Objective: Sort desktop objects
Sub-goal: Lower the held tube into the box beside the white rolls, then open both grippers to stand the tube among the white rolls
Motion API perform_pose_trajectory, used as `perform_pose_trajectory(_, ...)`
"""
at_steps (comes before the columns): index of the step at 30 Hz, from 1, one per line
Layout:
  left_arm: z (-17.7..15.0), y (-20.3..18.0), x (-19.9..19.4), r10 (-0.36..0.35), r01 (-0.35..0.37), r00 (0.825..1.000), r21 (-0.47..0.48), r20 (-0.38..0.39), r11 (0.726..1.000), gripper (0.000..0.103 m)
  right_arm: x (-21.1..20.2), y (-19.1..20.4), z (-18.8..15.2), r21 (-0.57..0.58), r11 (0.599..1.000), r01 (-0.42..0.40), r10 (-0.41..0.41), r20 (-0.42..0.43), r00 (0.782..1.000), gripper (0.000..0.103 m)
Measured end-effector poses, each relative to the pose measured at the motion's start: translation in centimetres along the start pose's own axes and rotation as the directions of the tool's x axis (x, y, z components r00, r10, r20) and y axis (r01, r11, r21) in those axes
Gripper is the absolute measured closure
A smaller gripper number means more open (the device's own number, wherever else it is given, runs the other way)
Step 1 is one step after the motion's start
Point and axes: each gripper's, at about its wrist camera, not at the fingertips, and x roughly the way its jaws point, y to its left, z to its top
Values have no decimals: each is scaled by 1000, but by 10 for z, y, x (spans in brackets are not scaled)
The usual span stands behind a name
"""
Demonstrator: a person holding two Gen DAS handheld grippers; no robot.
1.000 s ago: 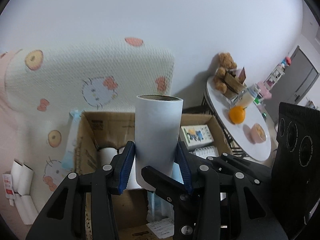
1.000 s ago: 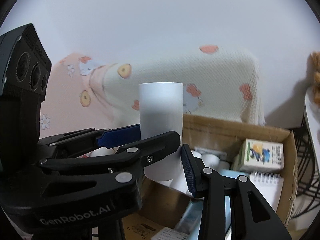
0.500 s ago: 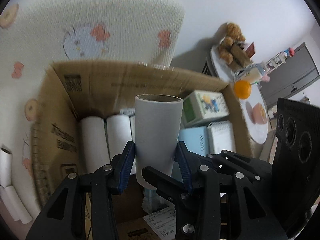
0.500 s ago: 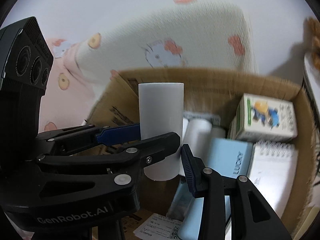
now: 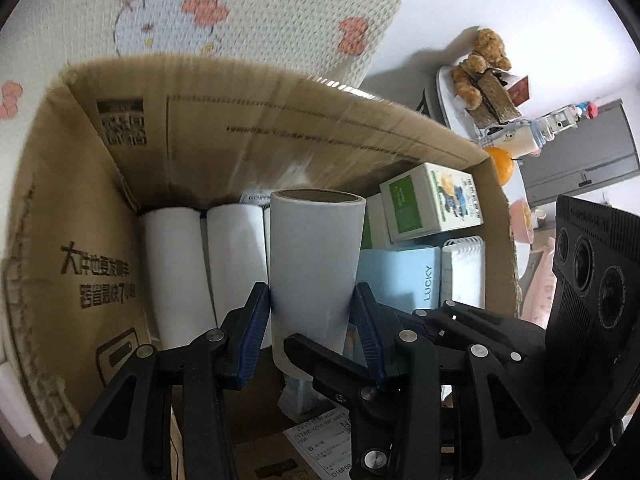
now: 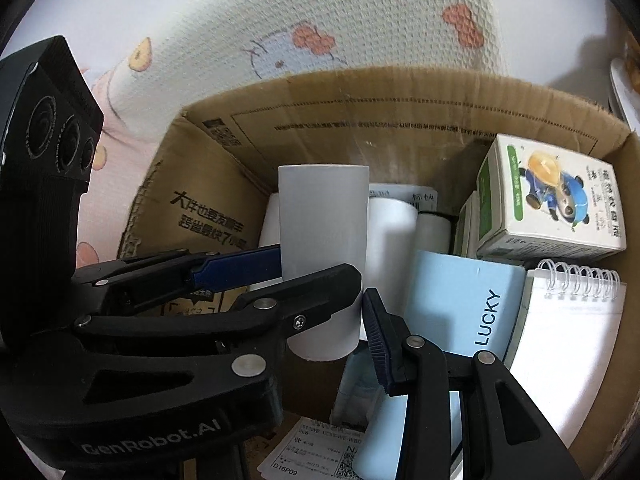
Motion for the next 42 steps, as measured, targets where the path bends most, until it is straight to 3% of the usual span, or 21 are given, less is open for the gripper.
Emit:
perform_pose_trajectory(12, 11, 2, 17, 18, -19, 999, -30, -46, 999, 56, 10, -14, 2, 49, 998, -29, 32, -60, 998, 66)
perform_pose_trajectory(15, 13, 2, 24, 55, -58, 996, -44, -76, 997, 56, 13, -15, 0, 55, 998, -42, 46, -73, 996, 66)
perform_pose_trajectory(29, 15, 7, 28, 65, -74, 994, -105, -86, 992, 57, 8, -9, -13, -36, 999, 6, -8, -66, 998, 66)
perform_pose_trajectory(42, 10, -7, -5, 86, -86, 996, -47, 1, 995, 54, -16, -5, -27, -90, 995, 47, -50, -31, 998, 66)
